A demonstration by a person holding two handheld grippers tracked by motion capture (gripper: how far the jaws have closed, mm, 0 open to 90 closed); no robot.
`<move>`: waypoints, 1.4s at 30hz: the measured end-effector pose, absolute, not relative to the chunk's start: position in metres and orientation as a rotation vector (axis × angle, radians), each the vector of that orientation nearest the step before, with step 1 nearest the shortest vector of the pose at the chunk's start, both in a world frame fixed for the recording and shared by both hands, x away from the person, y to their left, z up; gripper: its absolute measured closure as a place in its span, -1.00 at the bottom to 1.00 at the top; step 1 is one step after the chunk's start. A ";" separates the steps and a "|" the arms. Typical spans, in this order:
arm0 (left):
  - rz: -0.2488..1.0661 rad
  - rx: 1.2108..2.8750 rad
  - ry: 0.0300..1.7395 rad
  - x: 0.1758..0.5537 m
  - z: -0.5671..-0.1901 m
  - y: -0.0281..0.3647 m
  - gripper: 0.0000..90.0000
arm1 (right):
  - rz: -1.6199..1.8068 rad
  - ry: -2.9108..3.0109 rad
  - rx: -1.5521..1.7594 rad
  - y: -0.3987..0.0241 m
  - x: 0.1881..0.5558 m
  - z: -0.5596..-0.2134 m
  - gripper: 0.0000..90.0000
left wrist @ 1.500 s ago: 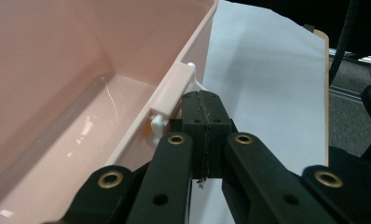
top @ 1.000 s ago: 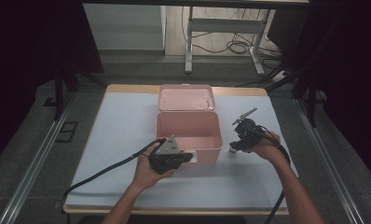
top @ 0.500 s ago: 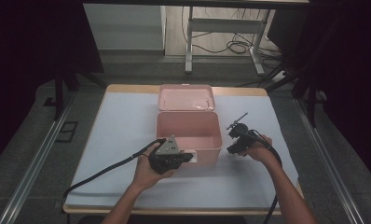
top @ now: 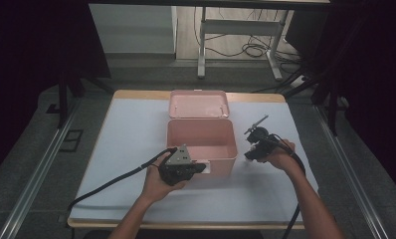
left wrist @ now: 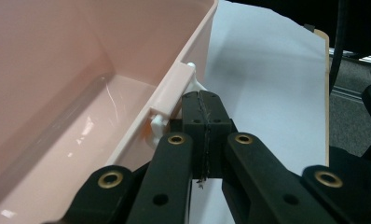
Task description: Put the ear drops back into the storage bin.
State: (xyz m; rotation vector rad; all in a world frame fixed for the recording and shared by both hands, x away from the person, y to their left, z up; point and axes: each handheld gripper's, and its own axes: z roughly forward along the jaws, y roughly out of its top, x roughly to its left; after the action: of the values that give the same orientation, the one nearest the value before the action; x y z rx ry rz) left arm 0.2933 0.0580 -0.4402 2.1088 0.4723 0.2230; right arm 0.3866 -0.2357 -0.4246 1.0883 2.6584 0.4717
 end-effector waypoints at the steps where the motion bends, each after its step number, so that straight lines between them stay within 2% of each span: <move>1: 0.222 2.109 0.472 0.293 -0.440 0.058 1.00 | 0.483 2.657 1.072 -0.236 0.385 -0.418 0.34; 11: 0.229 2.119 0.466 0.294 -0.440 0.059 1.00 | 0.620 2.604 0.988 -0.227 0.380 -0.356 0.34; 20: 0.221 2.108 0.472 0.294 -0.440 0.058 1.00 | 0.662 2.587 0.917 -0.205 0.382 -0.328 0.34; 33: 0.219 2.105 0.473 0.294 -0.440 0.058 1.00 | 0.689 2.621 0.856 -0.175 0.389 -0.325 0.34; 42: 0.224 2.114 0.470 0.294 -0.440 0.058 1.00 | 0.685 2.672 0.810 -0.143 0.399 -0.339 0.34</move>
State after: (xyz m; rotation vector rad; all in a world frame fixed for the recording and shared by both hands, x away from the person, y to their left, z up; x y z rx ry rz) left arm 0.2938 0.0584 -0.4400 2.1137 0.4696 0.2243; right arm 0.3991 -0.1426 -0.3393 0.8096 2.6718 0.6848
